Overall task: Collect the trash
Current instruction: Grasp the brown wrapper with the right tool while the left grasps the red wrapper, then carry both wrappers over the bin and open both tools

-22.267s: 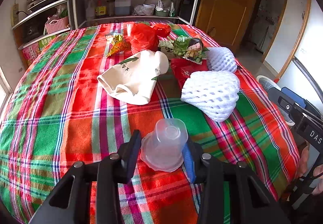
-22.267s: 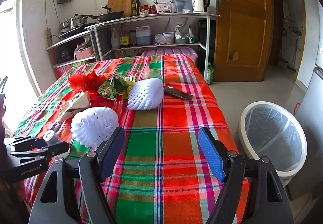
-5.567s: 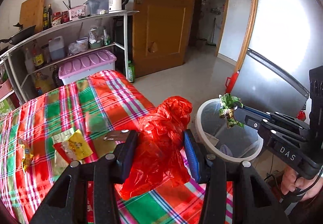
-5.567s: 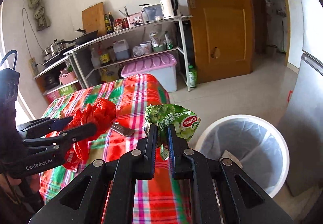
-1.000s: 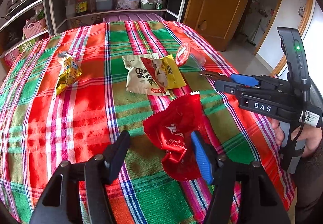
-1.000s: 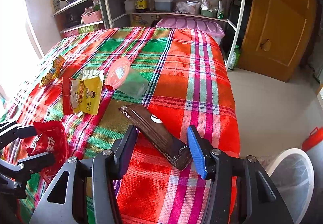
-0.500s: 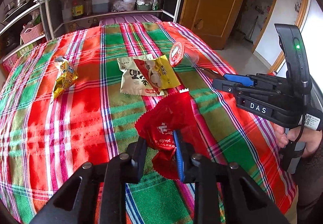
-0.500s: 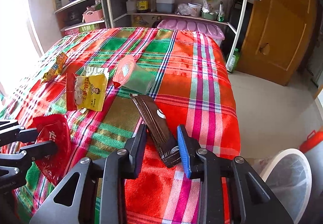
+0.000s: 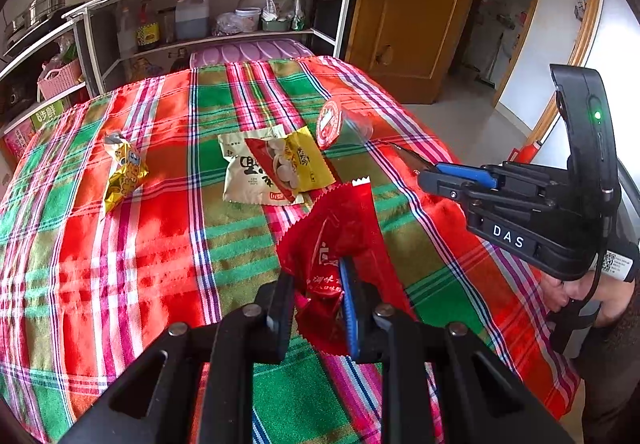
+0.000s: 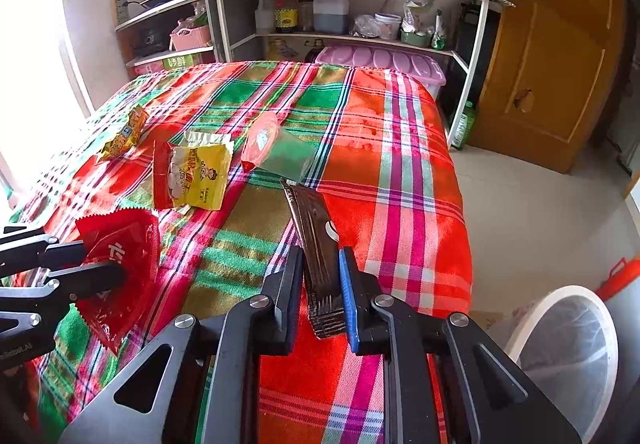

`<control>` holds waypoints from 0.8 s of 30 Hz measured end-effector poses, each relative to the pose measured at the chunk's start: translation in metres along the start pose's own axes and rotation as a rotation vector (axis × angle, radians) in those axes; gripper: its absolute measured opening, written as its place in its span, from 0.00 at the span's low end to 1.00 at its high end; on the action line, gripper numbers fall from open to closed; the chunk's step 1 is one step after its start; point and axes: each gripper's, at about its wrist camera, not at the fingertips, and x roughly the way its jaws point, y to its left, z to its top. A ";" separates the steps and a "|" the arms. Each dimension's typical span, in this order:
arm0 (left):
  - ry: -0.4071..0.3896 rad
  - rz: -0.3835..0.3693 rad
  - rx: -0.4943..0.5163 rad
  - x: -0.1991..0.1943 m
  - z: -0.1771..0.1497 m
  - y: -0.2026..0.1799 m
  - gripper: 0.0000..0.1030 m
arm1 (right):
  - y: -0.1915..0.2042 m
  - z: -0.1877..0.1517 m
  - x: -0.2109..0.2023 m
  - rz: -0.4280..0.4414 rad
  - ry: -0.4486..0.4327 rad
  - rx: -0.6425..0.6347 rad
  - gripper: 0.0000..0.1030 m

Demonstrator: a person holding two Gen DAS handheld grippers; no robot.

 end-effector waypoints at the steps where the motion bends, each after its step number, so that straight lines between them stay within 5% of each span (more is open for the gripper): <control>1: -0.002 -0.001 0.007 -0.001 0.000 -0.002 0.21 | -0.001 -0.001 -0.002 0.001 -0.003 0.005 0.18; 24: -0.054 -0.014 0.103 -0.012 0.017 -0.049 0.21 | -0.029 -0.031 -0.060 -0.013 -0.096 0.114 0.17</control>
